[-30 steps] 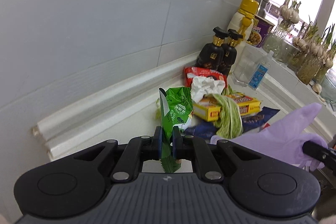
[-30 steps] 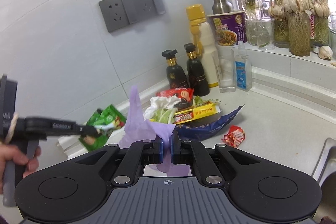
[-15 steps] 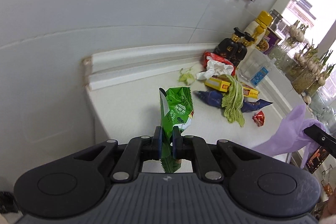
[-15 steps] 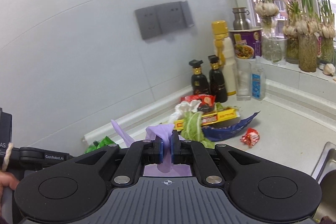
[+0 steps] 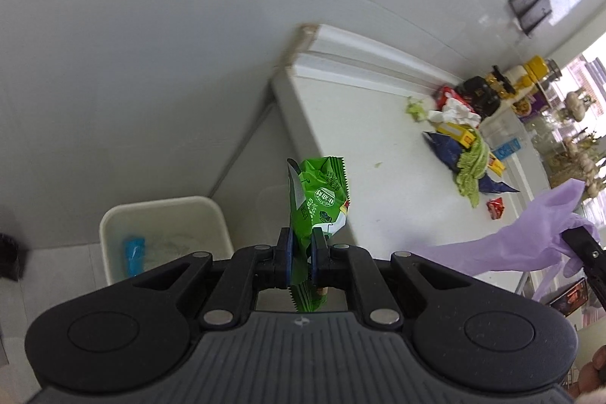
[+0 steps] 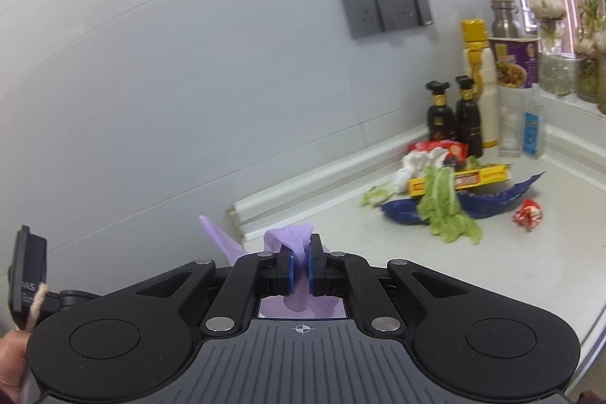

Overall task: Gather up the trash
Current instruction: 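Carry the purple glove and green snack bag in both tools over the bin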

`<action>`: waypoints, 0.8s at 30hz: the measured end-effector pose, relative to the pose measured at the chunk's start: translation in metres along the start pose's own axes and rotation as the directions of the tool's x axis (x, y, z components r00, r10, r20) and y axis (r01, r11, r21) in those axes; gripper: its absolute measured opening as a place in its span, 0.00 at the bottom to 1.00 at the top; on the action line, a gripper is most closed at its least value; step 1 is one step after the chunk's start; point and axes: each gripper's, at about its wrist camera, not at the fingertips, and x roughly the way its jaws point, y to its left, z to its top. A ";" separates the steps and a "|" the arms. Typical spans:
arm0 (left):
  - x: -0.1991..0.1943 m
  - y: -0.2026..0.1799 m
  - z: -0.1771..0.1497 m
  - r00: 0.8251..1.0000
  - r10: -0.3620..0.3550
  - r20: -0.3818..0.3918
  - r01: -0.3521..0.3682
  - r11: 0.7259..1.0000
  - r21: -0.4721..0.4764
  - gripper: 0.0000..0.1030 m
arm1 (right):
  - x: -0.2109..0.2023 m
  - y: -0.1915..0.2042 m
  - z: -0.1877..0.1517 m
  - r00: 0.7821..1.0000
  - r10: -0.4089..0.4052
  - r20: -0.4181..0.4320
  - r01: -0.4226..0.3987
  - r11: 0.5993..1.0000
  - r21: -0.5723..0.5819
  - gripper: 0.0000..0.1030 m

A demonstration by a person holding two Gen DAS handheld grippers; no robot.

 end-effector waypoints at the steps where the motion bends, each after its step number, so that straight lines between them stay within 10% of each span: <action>1: -0.001 0.006 -0.002 1.000 0.002 -0.003 -0.002 1.000 -0.015 0.08 | 0.001 0.006 -0.001 1.000 0.012 -0.006 -0.012 1.000 -0.002 0.04; 24: 0.029 0.100 -0.047 0.983 0.058 -0.173 -0.097 0.968 -0.231 0.08 | 0.048 0.112 -0.049 0.942 0.239 -0.237 -0.253 0.967 -0.034 0.04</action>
